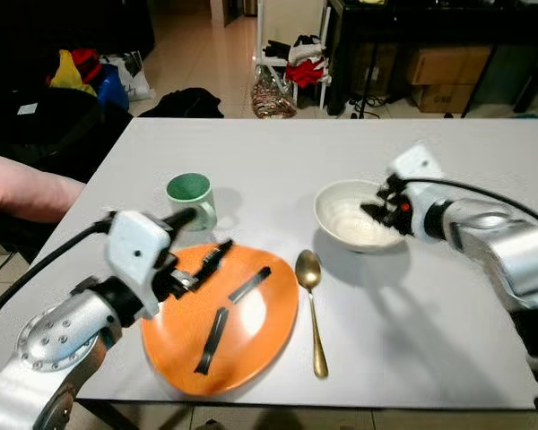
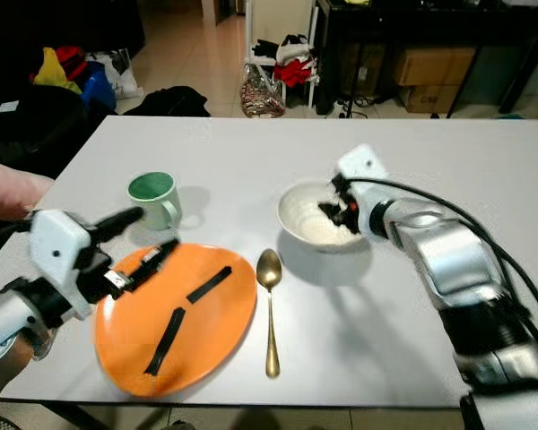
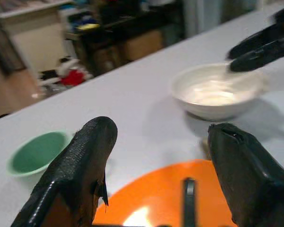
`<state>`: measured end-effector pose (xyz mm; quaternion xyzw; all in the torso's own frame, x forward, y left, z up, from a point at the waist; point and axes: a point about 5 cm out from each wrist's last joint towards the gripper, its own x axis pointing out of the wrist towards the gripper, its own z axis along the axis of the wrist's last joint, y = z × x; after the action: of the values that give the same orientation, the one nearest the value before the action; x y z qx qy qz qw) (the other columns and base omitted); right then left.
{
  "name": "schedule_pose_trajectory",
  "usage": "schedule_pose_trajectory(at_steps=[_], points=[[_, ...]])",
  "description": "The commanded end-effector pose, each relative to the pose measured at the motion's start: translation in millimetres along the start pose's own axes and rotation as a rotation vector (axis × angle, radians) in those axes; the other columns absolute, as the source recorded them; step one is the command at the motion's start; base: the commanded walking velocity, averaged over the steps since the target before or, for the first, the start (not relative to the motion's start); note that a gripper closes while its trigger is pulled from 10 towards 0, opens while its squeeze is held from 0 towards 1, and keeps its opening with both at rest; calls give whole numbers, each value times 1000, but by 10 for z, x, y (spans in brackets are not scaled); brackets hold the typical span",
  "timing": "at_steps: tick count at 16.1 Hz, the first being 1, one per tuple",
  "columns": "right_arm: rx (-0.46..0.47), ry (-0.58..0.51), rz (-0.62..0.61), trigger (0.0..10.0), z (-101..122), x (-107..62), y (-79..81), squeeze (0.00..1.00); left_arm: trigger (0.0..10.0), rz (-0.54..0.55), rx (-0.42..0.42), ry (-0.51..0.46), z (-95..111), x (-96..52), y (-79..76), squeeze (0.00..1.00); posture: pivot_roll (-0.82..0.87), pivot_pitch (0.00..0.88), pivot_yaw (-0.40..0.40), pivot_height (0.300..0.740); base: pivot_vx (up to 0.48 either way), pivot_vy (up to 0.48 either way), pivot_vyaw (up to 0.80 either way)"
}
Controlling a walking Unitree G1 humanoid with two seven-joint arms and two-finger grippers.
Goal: Setting the table
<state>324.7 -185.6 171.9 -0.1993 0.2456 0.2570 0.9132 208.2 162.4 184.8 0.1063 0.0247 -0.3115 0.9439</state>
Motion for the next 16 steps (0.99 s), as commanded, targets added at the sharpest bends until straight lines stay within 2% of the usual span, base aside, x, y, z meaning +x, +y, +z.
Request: schedule_pose_trajectory(at_steps=[1, 2, 3, 6, 9, 11, 16], points=[[-38, 0, -4, 10000, 49, 30, -26, 0, 10000, -36, 0, 14, 5, 11, -15, 0, -72, 0, 62, 740, 0, 0, 0], [-40, 7, 33, 10000, 77, 224, -16, 0, 10000, -68, -12, 26, 7, 15, -31, 0, -70, 0, 68, 740, 0, 0, 0], [-45, 6, 57, 10000, 111, 329, 7, 0, 10000, -83, -15, 38, 6, 6, -30, 0, -69, 0, 67, 740, 0, 0, 0], [-61, 11, 64, 10000, 185, 542, 63, 0, 10000, -100, -15, 72, -19, -39, -31, 0, -62, 0, 64, 740, 0, 0, 0], [-75, 16, 103, 10000, 248, 693, 162, 0, 10000, -113, -18, 97, -30, -83, -32, 0, -53, 1, 54, 740, 0, 0, 0], [-62, -41, 125, 10000, 420, 820, 282, 0, 10000, -95, -14, 106, -27, -110, -12, 0, -39, 3, 42, 740, 0, 0, 0], [-73, -125, 223, 10000, 674, 952, 589, 0, 10000, -59, 6, 119, -27, -145, 24, 0, -30, 5, 32, 740, 0, 0, 0]])
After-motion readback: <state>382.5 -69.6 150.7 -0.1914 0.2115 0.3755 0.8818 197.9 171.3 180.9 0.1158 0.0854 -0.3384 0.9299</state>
